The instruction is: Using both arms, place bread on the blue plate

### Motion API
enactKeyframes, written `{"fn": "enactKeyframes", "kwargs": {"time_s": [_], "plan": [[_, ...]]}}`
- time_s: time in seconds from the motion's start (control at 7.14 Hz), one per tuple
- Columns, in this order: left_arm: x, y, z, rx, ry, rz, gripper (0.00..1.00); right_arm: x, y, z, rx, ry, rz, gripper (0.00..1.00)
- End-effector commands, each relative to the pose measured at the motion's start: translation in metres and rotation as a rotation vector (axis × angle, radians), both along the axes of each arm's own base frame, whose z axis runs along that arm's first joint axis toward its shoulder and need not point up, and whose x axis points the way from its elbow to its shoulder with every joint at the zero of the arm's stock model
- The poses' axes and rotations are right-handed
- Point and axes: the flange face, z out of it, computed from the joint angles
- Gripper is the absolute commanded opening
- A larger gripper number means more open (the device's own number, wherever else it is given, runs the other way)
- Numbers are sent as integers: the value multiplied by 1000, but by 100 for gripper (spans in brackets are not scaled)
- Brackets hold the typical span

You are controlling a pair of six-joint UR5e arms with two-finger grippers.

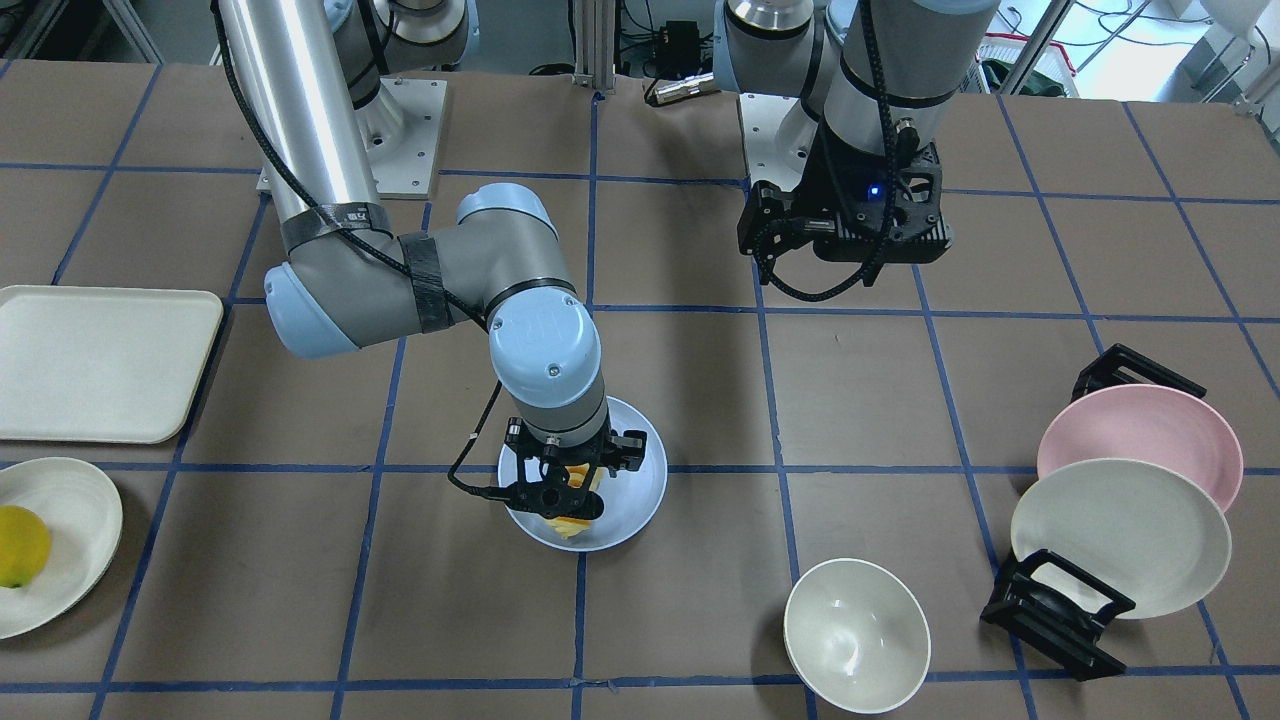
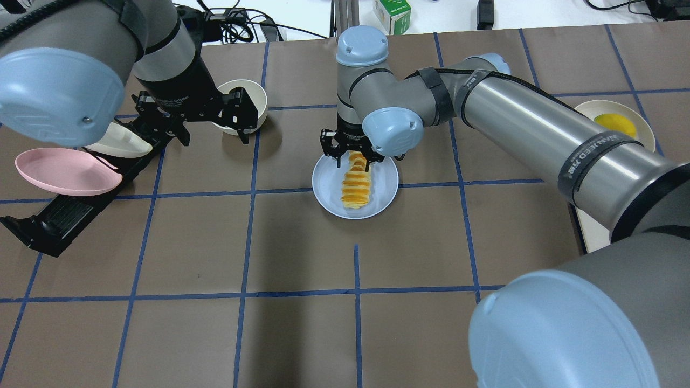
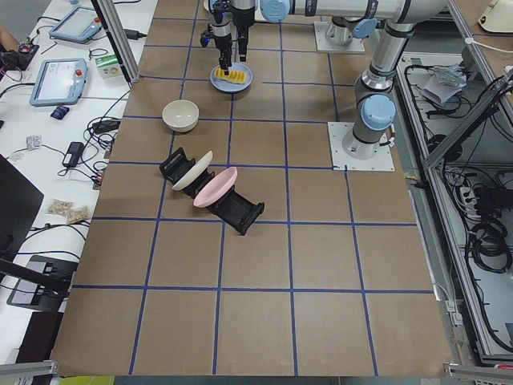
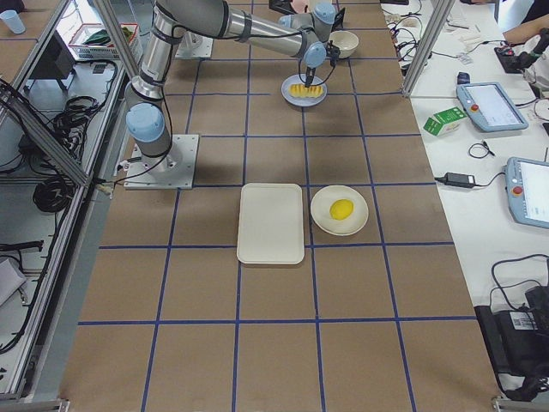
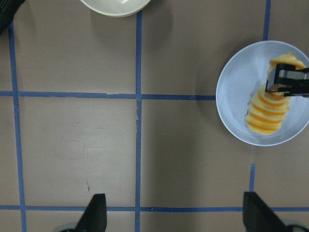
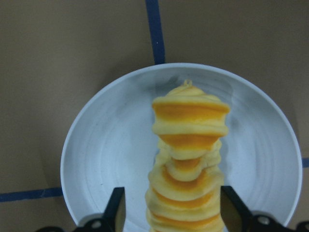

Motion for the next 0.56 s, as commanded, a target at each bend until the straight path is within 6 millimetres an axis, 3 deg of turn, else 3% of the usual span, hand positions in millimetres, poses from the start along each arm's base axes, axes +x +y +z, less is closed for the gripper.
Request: {"fn": "enactKeyframes", "kwargs": {"time_s": [0.0,0.14,0.28,0.42], "plan": [[-1,-10,4,-69,-11,-32,100,-3,-4,12,-26,5,-1,97],[-1,-11,5,-81,-10,-32,100,-24,-12,41,-68,-5,-29,100],[-1,-11,5,-81,-8,-32,100,-61,-20,76,-108,-14,-61,100],[-1,-11,5,-81,-8,-32,100,-108,-25,96,-101,-9,-57,100]]}}
